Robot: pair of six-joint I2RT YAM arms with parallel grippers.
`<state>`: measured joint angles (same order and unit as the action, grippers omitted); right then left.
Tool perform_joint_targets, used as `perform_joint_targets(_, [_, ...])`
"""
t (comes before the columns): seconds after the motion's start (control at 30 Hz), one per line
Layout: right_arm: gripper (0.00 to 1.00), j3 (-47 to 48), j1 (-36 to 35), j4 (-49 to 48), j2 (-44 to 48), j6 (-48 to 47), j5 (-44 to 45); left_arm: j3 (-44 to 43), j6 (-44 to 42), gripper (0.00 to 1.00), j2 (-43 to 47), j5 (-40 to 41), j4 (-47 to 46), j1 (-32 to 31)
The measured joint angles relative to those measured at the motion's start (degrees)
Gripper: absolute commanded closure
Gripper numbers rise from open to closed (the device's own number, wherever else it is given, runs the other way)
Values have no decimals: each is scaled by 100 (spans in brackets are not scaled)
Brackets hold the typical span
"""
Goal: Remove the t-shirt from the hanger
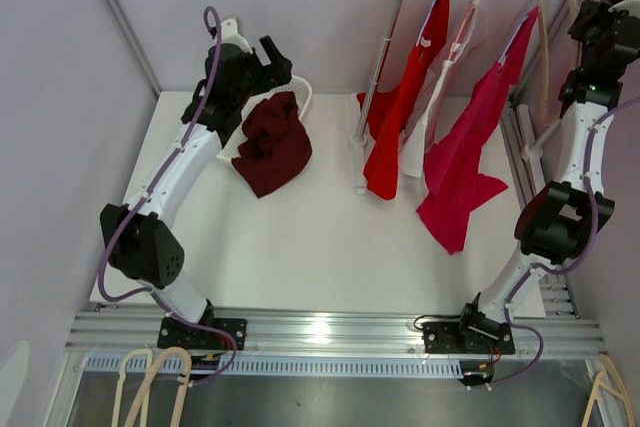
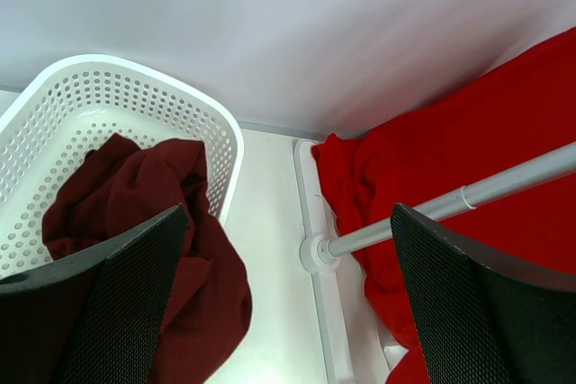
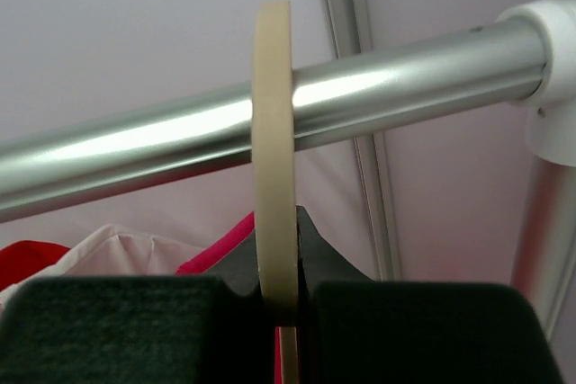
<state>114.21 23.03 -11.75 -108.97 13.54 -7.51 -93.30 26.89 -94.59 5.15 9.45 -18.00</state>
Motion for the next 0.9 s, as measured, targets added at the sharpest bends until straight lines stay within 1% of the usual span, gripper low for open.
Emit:
perform_joint_targets(0.2, [100,96,2,42,-129,20,-57,63,-15,0,2,-151,-90,0])
perform_joint_targets(0.23, [98,96,0,46,-129,46,-55,70,-31,0,0,-162,-94,-2])
perform_joint_targets(0.27, [81,96,2,52,-129,85,-55,72,-46,0,0,-181,-98,-4])
perform_joint_targets(0.3, [72,79,2,50,-125,144,-55,72,-55,0,0,-190,-107,-11])
perform_joint_targets(0.33, [66,13,2,59,-90,203,-52,72,-63,0,2,-192,-125,-22])
perform_joint_targets(0.47, [60,-446,-57,149,151,278,116,74,-155,1,2,-214,-140,-98])
perform_joint_targets(0.53, [60,-570,-146,378,278,190,328,74,-188,1,9,-219,-140,-153])
perform_joint_targets(0.67, [46,-623,-461,802,597,-85,841,74,-201,0,37,-232,-140,-223])
perform_joint_targets(0.7, [45,-625,-546,901,730,-168,990,81,-201,1,55,-232,-136,-236])
perform_joint_targets(0.77, [41,-678,-715,1032,1016,-323,1204,111,-201,0,125,-229,-131,-264])
perform_joint_targets(0.9, [40,-844,-841,1231,1746,-461,1576,203,-210,0,326,-186,-118,-380])
